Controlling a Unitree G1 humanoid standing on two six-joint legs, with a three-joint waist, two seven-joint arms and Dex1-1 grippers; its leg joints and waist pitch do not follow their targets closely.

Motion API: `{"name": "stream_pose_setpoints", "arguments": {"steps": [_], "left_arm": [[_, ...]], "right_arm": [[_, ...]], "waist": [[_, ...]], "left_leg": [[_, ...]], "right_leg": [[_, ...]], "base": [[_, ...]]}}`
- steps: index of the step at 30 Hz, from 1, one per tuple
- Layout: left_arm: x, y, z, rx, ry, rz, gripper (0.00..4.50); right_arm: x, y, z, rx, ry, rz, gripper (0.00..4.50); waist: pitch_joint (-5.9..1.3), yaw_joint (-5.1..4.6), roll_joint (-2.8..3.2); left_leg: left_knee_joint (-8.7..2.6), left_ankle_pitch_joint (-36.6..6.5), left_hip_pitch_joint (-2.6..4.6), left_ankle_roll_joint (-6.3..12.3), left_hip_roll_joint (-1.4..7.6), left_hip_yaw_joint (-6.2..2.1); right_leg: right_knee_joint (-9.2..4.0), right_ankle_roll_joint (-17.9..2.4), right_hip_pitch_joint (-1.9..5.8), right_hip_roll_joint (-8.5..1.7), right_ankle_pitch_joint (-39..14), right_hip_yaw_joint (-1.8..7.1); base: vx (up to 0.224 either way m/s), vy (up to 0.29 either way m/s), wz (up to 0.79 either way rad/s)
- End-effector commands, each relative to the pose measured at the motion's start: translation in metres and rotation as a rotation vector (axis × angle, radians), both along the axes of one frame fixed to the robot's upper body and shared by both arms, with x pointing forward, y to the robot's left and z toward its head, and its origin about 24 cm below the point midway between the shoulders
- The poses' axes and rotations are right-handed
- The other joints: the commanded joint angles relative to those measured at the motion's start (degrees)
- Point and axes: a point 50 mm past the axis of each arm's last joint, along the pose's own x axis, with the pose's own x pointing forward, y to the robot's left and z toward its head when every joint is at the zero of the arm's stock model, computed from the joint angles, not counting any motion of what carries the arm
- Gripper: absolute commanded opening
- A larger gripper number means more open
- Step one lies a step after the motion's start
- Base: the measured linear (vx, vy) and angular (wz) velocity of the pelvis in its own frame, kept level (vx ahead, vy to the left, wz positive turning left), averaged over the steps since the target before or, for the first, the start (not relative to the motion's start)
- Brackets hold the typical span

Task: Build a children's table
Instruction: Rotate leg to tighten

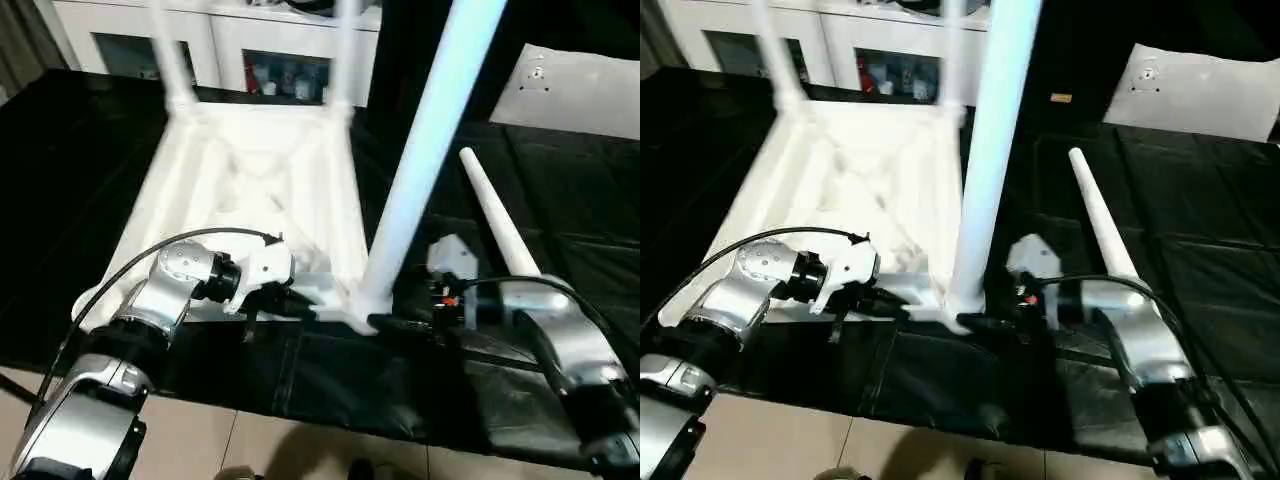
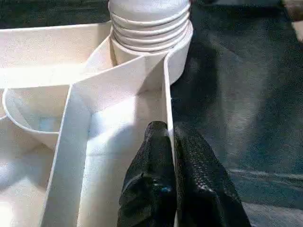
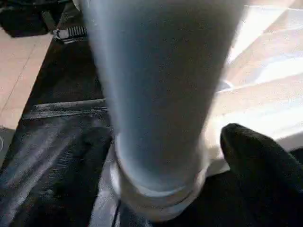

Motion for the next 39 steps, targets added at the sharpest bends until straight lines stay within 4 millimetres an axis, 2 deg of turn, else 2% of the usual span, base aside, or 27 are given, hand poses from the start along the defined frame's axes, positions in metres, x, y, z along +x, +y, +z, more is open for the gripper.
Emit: {"name": "stream_pose_setpoints", "arguments": {"steps": [1, 7, 9, 10, 13, 15, 18, 20, 22, 23, 25, 26, 27, 28, 29, 30, 31, 32, 33, 34, 35, 36, 37, 38, 39], "left_arm": [[-0.004, -0.005, -0.001, 0.051, 0.013, -0.107, 0.0], [-0.004, -0.007, 0.0, 0.052, 0.021, -0.137, 0.0], [-0.004, -0.008, 0.0, 0.052, 0.022, -0.141, 0.0], [-0.004, -0.008, 0.0, 0.052, 0.023, -0.142, 0.0], [-0.004, -0.007, 0.0, 0.053, 0.025, -0.146, 0.0], [-0.004, -0.007, 0.0, 0.055, 0.027, -0.149, 0.0], [-0.004, -0.008, -0.001, 0.054, 0.025, -0.142, 0.0], [-0.002, -0.009, -0.002, 0.04, 0.017, -0.108, 0.0], [0.008, -0.02, -0.003, -0.004, -0.026, 0.072, 0.0], [0.012, -0.024, -0.004, -0.019, -0.044, 0.15, 0.0], [0.02, -0.037, -0.001, -0.092, -0.052, 0.284, 0.0], [0.022, -0.045, 0.001, -0.131, -0.046, 0.335, 0.0], [0.022, -0.046, 0.001, -0.133, -0.045, 0.338, 0.0], [0.024, -0.053, 0.002, -0.163, -0.039, 0.383, 0.0], [0.024, -0.053, 0.002, -0.163, -0.039, 0.383, 0.0], [0.025, -0.059, 0.004, -0.187, -0.041, 0.416, 0.0], [0.026, -0.062, 0.005, -0.197, -0.042, 0.431, 0.0], [0.029, -0.07, 0.007, -0.217, -0.058, 0.494, 0.0], [0.031, -0.079, 0.009, -0.232, -0.076, 0.56, 0.0], [0.031, -0.079, 0.009, -0.232, -0.076, 0.56, 0.0], [0.033, -0.084, 0.01, -0.239, -0.088, 0.602, 0.0], [0.035, -0.091, 0.013, -0.24, -0.125, 0.669, 0.0], [0.035, -0.091, 0.013, -0.24, -0.127, 0.672, 0.0], [0.036, -0.093, 0.014, -0.237, -0.142, 0.697, 0.0], [0.035, -0.095, 0.014, -0.238, -0.148, 0.707, 0.0]], "right_arm": [[0.0, 0.003, -0.001, -0.016, 0.008, 0.045, 3.73], [-0.001, 0.008, 0.0, 0.006, 0.031, 0.097, 3.4], [0.0, 0.008, 0.0, 0.008, 0.033, 0.103, 3.1], [-0.001, 0.008, 0.0, 0.009, 0.034, 0.105, 3.04], [-0.001, 0.009, -0.001, 0.012, 0.039, 0.112, 2.74], [-0.001, 0.009, -0.001, 0.016, 0.046, 0.118, 2.65], [-0.002, 0.009, -0.001, 0.025, 0.054, 0.121, 2.55], [-0.004, 0.01, -0.002, 0.048, 0.063, 0.109, 2.54], [-0.005, 0.022, -0.009, 0.116, 0.094, -0.014, 2.54], [-0.005, 0.027, -0.013, 0.134, 0.098, -0.059, 2.53], [-0.004, 0.039, -0.023, 0.13, 0.111, -0.169, 2.51], [-0.002, 0.047, -0.029, 0.131, 0.123, -0.235, 2.51], [-0.002, 0.047, -0.029, 0.131, 0.123, -0.238, 2.51], [0.0, 0.055, -0.033, 0.137, 0.134, -0.302, 2.51], [0.0, 0.055, -0.033, 0.137, 0.134, -0.302, 2.51], [0.001, 0.063, -0.035, 0.153, 0.14, -0.346, 2.51], [0.002, 0.066, -0.035, 0.161, 0.143, -0.366, 2.51], [0.006, 0.079, -0.035, 0.171, 0.144, -0.433, 2.51], [0.012, 0.091, -0.034, 0.187, 0.148, -0.53, 2.51], [0.012, 0.091, -0.034, 0.187, 0.148, -0.53, 2.51], [0.016, 0.098, -0.034, 0.194, 0.152, -0.592, 2.51], [0.023, 0.107, -0.033, 0.197, 0.171, -0.717, 2.51], [0.024, 0.107, -0.033, 0.197, 0.172, -0.724, 2.51], [0.026, 0.111, -0.031, 0.196, 0.158, -0.75, 2.51], [0.027, 0.113, -0.03, 0.206, 0.154, -0.78, 2.51]], "waist": [[-4.58, 0.02, -0.77], [-4.55, 0.4, -0.92], [-4.59, 0.43, -0.98], [-4.54, 0.46, -0.81], [-4.58, 0.52, -0.87], [-4.52, 0.53, -0.64], [-4.55, 0.63, -0.69], [-4.56, 0.7, -0.69], [-4.53, 0.7, -0.74], [-4.33, 0.65, -0.45], [-3.91, 0.52, -0.74], [-3.63, 0.26, -0.61], [-3.29, -0.25, -0.5], [-3.24, -1.01, -0.83], [-3.27, -1.59, -0.37], [-3.26, -2.02, -0.16], [-3.36, -2.78, 0.19], [-3.43, -3.01, 0.59], [-3.37, -3.76, 1.11], [-3.1, -4.77, 1.45], [-3.1, -4.77, 1.45], [-2.8, -5.71, 1.78], [-2.6, -5.97, 1.84], [-2.65, -6.14, 1.73], [-2.64, -6.3, 1.34]], "left_leg": [[-3.54, 1.6, -0.61, 7.93, 4.24, -0.57], [-3.47, 1.76, -0.85, 7.73, 4.22, -0.59], [-3.49, 1.58, -0.82, 7.38, 4.19, -0.6], [-3.52, 1.48, -0.81, 7.25, 4.17, -0.62], [-3.53, 1.31, -0.8, 6.93, 4.16, -0.59], [-3.55, 1.14, -0.86, 6.79, 4.17, -0.61], [-3.56, 1.14, -0.83, 6.55, 4.19, -0.63], [-3.54, 1.15, -0.8, 6.57, 4.18, -0.61], [-3.56, 1.35, -0.85, 6.49, 4.23, -0.58], [-3.67, 0.6, -0.54, 5.81, 4.41, -0.68], [-4.09, -3.78, -0.32, 3.44, 3.61, -0.62], [-4.14, -4.93, -0.17, 2.74, 3.59, -0.52], [-4.02, -8.12, 0.65, 1.66, 3.26, -0.56], [-3.87, -9.53, 0.23, 1.31, 2.87, -0.8], [-3.9, -11.0, 0.65, 1.4, 3.05, -1.02], [-3.87, -12.02, 0.95, 1.71, 3.22, -1.06], [-4.14, -13.34, 0.91, 2.01, 3.93, -1.28], [-4.36, -14.2, 0.92, 1.98, 4.25, -1.55], [-4.8, -16.6, 0.95, 1.58, 5.11, -1.88], [-5.24, -21.01, 1.09, 0.81, 5.92, -2.35], [-5.24, -21.01, 1.09, 0.81, 5.92, -2.35], [-6.29, -27.59, 1.01, 0.34, 6.95, -2.97], [-6.85, -31.15, 1.43, 0.05, 7.2, -2.94], [-6.87, -31.86, 1.45, -0.15, 7.03, -2.93], [-5.8, -30.39, 2.09, -0.35, 5.59, -2.46]], "right_leg": [[-2.85, -10.16, 4.63, -4.53, -15.98, 3.76], [-2.83, -9.87, 4.72, -4.53, -15.61, 3.65], [-2.87, -9.53, 4.76, -4.55, -16.07, 3.67], [-2.91, -9.47, 4.74, -4.55, -16.31, 3.65], [-2.97, -9.13, 4.79, -4.49, -16.58, 3.62], [-3.03, -9.17, 4.79, -4.45, -16.48, 3.61], [-2.95, -9.18, 4.82, -4.44, -16.38, 3.59], [-2.96, -9.26, 4.8, -4.41, -16.11, 3.58], [-2.92, -9.39, 4.85, -4.33, -15.8, 3.65], [-3.24, -9.4, 4.44, -4.44, -16.61, 3.68], [-4.84, -5.53, 4.84, -4.43, -27.11, 3.16], [-5.29, -4.52, 4.53, -4.36, -29.68, 3.1], [-6.49, -2.63, 3.94, -4.27, -35.56, 2.5], [-7.21, 0.2, 4.56, -4.36, -39.9, 1.69], [-8.22, 1.7, 4.46, -4.42, -41.63, 0.91], [-8.69, 2.03, 4.54, -4.45, -41.58, 0.42], [-8.97, 1.88, 5.06, -4.66, -39.45, -0.38], [-9.06, 1.86, 5.4, -4.79, -38.17, -0.87], [-9.05, 1.56, 5.7, -4.69, -35.33, -1.5], [-8.97, 1.43, 6.06, -4.72, -33.92, -2.24], [-8.97, 1.43, 6.06, -4.72, -33.92, -2.24], [-7.94, 2.24, 6.64, -4.32, -32.74, -2.12], [-7.2, 1.9, 6.61, -4.14, -32.37, -1.64], [-6.88, 1.76, 6.65, -4.33, -32.4, -1.2], [-8.15, 1.72, 5.63, -5.16, -36.44, -0.86]], "base": [[0.0, 0.0, 0.0], [0.0, 0.0, 0.0], [0.0, 0.0, 0.0], [0.0, 0.0, 0.0], [0.0, 0.0, 0.0], [0.0, 0.0, 0.0], [0.0, 0.0, 0.0], [0.0, 0.0, 0.0], [0.0, 0.0, 0.0], [0.0, 0.0, 0.0], [0.0, 0.0, 0.0], [0.0, 0.0, 0.0], [0.0, 0.0, 0.0], [-0.072, 0.021, -0.03], [0.0, 0.0, 0.0], [0.0, 0.0, 0.0], [0.0, 0.0, 0.0], [0.0, 0.0, 0.0], [0.0, 0.0, 0.0], [0.0, 0.0, 0.0], [0.0, 0.0, 0.0], [0.0, 0.0, 0.0], [0.0, 0.0, 0.0], [0.0, 0.0, 0.0], [0.0, 0.0, 0.0]]}}
